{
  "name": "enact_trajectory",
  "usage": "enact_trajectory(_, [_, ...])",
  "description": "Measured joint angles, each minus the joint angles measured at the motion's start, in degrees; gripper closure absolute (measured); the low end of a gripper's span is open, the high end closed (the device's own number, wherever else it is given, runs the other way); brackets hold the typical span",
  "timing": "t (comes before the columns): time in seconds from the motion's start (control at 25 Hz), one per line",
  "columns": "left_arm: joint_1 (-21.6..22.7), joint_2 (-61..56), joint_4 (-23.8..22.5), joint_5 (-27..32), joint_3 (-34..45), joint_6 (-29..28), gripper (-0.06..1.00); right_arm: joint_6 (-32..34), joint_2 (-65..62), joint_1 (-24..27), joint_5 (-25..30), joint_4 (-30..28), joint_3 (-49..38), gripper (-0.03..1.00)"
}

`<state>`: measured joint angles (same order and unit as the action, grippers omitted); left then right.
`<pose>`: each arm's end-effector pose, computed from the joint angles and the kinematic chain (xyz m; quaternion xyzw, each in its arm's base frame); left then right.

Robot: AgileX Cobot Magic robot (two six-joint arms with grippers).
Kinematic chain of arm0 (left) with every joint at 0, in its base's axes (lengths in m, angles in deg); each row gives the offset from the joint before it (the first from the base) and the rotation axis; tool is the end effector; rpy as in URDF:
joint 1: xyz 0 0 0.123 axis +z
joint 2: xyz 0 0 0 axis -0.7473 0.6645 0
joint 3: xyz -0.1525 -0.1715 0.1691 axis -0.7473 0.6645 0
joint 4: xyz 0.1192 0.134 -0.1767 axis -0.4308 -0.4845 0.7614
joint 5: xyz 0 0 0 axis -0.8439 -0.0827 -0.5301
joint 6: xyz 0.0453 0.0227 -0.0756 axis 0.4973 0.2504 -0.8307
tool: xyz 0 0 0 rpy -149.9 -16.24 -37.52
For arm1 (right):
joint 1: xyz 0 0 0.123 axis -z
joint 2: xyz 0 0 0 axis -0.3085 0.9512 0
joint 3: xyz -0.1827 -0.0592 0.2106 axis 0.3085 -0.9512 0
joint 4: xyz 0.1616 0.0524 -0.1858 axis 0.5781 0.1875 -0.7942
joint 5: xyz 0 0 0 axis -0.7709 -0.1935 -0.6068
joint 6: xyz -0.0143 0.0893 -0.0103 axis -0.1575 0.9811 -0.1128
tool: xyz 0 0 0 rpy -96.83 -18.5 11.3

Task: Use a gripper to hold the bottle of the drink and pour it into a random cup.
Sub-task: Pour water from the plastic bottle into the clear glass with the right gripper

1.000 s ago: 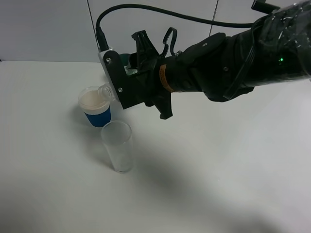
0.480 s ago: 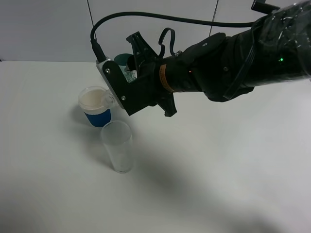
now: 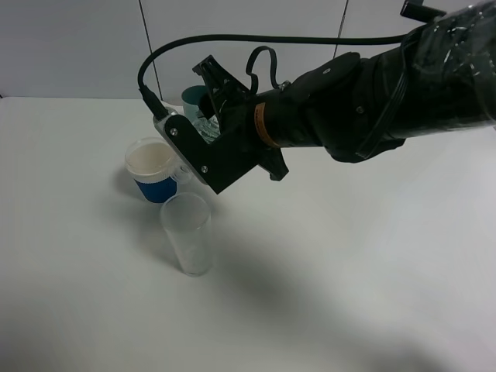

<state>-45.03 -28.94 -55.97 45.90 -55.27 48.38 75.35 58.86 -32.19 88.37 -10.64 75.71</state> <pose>-0.0070 0.0011 0.2808 -0.0218 0.8469 0.0271 0.5307 0.2487 0.2763 0.2167 -0.8268 0.3107 -0.2336 0.4064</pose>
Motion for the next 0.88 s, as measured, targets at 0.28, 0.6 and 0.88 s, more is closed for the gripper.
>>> enact_trajectory(0.28, [0.0, 0.0, 0.0, 0.0, 0.0, 0.0, -0.04, -0.9, 0.0, 0.0, 0.0, 0.0, 0.0, 0.42])
enact_trajectory(0.6, [0.0, 0.0, 0.0, 0.0, 0.0, 0.0, -0.04, -4.9, 0.0, 0.0, 0.1, 0.1, 0.0, 0.42])
enact_trajectory(0.88, [0.0, 0.0, 0.0, 0.0, 0.0, 0.0, -0.04, -7.4, 0.0, 0.0, 0.1, 0.2, 0.0, 0.42])
